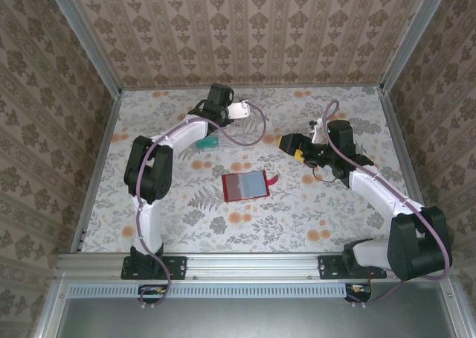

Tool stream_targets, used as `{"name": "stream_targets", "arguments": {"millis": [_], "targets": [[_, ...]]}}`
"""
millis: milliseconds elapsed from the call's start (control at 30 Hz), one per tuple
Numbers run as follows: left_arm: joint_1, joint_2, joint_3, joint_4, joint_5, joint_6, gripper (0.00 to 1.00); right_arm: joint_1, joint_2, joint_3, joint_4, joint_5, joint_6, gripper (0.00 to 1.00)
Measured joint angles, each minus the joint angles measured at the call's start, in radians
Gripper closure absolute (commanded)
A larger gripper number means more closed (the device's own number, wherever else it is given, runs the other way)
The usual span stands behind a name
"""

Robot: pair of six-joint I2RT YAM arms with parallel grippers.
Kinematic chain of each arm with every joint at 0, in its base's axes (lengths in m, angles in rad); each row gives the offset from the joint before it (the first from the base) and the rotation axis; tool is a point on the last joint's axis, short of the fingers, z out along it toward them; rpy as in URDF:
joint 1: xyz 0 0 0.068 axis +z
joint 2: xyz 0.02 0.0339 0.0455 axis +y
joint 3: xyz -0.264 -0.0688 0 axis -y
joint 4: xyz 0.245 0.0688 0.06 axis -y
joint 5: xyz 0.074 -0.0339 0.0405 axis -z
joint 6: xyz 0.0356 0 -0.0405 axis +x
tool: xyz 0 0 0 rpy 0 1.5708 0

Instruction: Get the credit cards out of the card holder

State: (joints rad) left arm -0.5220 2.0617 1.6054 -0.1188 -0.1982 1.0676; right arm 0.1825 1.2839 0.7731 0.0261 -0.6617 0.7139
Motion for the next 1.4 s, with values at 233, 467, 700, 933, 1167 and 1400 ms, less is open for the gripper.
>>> {"name": "stream_targets", "arguments": {"millis": [233,467,700,933,1167,1400], "targets": [[-0.008,-0.039,-0.002,-0.005,0.002,-0.076,0.42,0.001,-0.011,0.000,-0.002,0.001,-0.004,0.00],[-0.027,-0.220,-0.037,-0.011,0.008,-0.251,0.00,0.029,-0.021,0.000,-0.052,0.034,-0.039,0.00],[-0.030,-0.454,-0.154,-0.023,0.009,-0.489,0.00,0.086,-0.024,-0.001,-0.125,0.115,-0.089,0.00],[-0.030,-0.697,-0.420,-0.038,0.006,-0.770,0.00,0.110,-0.086,-0.001,-0.196,0.245,-0.121,0.00],[-0.019,-0.988,-0.774,-0.047,-0.100,-1.029,0.00,0.110,-0.209,-0.002,-0.317,0.562,-0.185,0.00],[0.130,-1.181,-1.015,-0.062,-0.255,-1.216,0.00,0.107,-0.319,-0.127,-0.275,0.940,-0.334,0.00]]}}
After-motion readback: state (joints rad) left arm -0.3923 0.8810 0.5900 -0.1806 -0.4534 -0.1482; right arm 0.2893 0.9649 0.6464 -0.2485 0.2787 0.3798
